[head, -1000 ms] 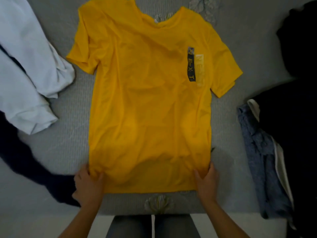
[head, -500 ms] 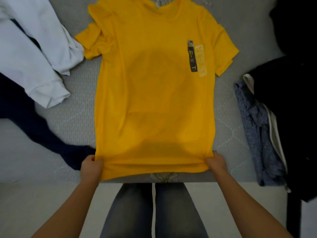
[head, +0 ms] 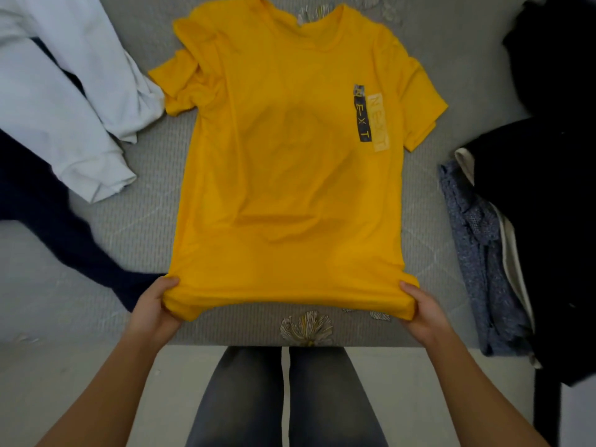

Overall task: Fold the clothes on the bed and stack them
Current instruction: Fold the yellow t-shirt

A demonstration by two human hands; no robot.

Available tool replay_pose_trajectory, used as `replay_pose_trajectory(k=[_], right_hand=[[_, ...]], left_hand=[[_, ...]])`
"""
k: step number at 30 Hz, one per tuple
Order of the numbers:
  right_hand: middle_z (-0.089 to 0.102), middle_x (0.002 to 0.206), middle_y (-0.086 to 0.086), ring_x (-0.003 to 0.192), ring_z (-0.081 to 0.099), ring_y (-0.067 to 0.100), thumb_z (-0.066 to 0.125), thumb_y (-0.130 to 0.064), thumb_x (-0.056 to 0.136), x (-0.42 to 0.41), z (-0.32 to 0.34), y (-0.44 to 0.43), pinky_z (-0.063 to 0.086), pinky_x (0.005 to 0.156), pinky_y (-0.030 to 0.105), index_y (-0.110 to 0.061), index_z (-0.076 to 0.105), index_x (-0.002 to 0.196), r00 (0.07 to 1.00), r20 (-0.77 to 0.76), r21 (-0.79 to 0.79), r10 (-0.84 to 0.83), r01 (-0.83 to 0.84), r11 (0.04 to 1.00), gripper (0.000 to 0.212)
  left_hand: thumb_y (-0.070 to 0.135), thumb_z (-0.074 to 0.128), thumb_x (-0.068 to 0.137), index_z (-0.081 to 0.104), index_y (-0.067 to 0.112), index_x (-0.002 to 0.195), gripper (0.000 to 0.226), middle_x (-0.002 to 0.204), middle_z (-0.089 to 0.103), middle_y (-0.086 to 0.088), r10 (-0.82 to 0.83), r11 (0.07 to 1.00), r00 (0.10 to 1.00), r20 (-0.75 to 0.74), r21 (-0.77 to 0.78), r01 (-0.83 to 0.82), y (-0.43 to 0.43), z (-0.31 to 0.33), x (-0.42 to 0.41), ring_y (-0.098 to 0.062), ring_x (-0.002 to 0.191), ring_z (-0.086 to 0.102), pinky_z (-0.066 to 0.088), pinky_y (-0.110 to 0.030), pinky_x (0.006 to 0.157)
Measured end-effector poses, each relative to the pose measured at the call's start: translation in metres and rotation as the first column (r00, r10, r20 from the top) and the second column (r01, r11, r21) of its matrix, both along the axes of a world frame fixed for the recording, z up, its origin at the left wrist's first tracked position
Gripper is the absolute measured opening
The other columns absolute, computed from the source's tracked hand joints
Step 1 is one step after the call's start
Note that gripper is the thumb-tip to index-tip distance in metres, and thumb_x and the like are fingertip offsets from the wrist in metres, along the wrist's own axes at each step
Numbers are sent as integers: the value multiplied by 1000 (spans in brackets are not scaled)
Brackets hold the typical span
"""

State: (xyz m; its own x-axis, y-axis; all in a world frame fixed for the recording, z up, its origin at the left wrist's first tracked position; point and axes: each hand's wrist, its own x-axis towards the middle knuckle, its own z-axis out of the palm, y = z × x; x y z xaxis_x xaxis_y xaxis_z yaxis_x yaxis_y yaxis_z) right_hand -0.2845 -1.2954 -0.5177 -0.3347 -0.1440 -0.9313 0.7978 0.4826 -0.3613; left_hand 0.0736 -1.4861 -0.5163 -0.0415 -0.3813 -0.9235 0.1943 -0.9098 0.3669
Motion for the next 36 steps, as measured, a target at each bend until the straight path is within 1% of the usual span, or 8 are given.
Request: replay_pose_trajectory(k=[9, 12, 15, 18, 22, 26, 33, 36], right_hand=[[61, 102, 4, 89, 58, 21, 54, -18, 88, 0, 1, 22, 57, 57, 26, -15, 47, 126, 991, -57, 74, 123, -119, 990, 38], [58, 100, 12, 83, 56, 25, 59, -13, 89, 7, -2, 27, 52, 67, 35, -10, 54, 105, 932, -112, 335, 345, -291, 896, 17], [59, 96, 20, 74, 53, 26, 64, -9, 83, 4, -6, 21, 47, 69, 39, -4, 55, 82, 760, -190, 569, 622, -431, 700, 11], [55, 117, 16, 105, 54, 31, 64, -16, 85, -4, -2, -6, 37, 77, 28, -2, 52, 118, 639, -277, 596, 718, -472, 650, 38], [57, 95, 6, 86, 51, 19, 62, -14, 87, -21, 0, -51, 38, 66, 25, 0, 50, 121, 603, -429, 459, 672, -495, 738, 39], [48, 79, -9, 87, 50, 16, 64, -13, 86, -45, -1, -94, 41, 78, 28, -3, 52, 118, 606, -494, 376, 624, -498, 782, 36], [51, 123, 11, 106, 49, 22, 59, -17, 89, -114, -19, -185, 40, 87, 34, -4, 40, 136, 744, -520, 276, 419, -318, 907, 52], [52, 116, 12, 95, 50, 20, 62, -22, 87, -143, -31, -216, 44, 79, 33, -1, 43, 133, 821, -480, 261, 307, -201, 944, 54]], left_hand=[[9, 50, 93, 51, 9, 109, 16, 106, 56, -13, -492, 871, 841, 225, 153, 468, 8, 1, 20, -29, 87, 55, 46, -40, 76], [10, 53, 91, 53, 6, 87, 6, 95, 53, -16, -637, 759, 639, 431, 206, 618, 15, -2, 22, -30, 83, 50, 40, -40, 77], [17, 58, 89, 51, 3, 83, 16, 85, 51, -18, -760, 517, 281, 586, 284, 807, 13, -7, 23, -27, 72, 48, 39, -37, 69], [35, 61, 86, 50, 6, 117, 44, 110, 52, -22, -697, 398, 56, 715, 322, 859, 6, -8, 9, -38, 94, 54, 47, -44, 75], [27, 59, 89, 49, 6, 126, 44, 123, 52, -17, -596, 505, 314, 739, 42, 862, -15, -6, -41, -33, 102, 53, 44, -39, 76], [12, 61, 87, 56, 2, 115, 30, 115, 56, -17, -532, 529, 515, 672, -211, 822, -47, -11, -94, -21, 89, 50, 40, -35, 78], [7, 61, 86, 56, 0, 114, 30, 101, 51, -5, -501, 457, 567, 654, -357, 815, -112, -22, -181, -20, 87, 48, 36, -27, 77], [9, 60, 87, 55, 1, 115, 30, 102, 50, -5, -512, 437, 553, 658, -354, 827, -135, -31, -204, -20, 89, 47, 37, -29, 79]])
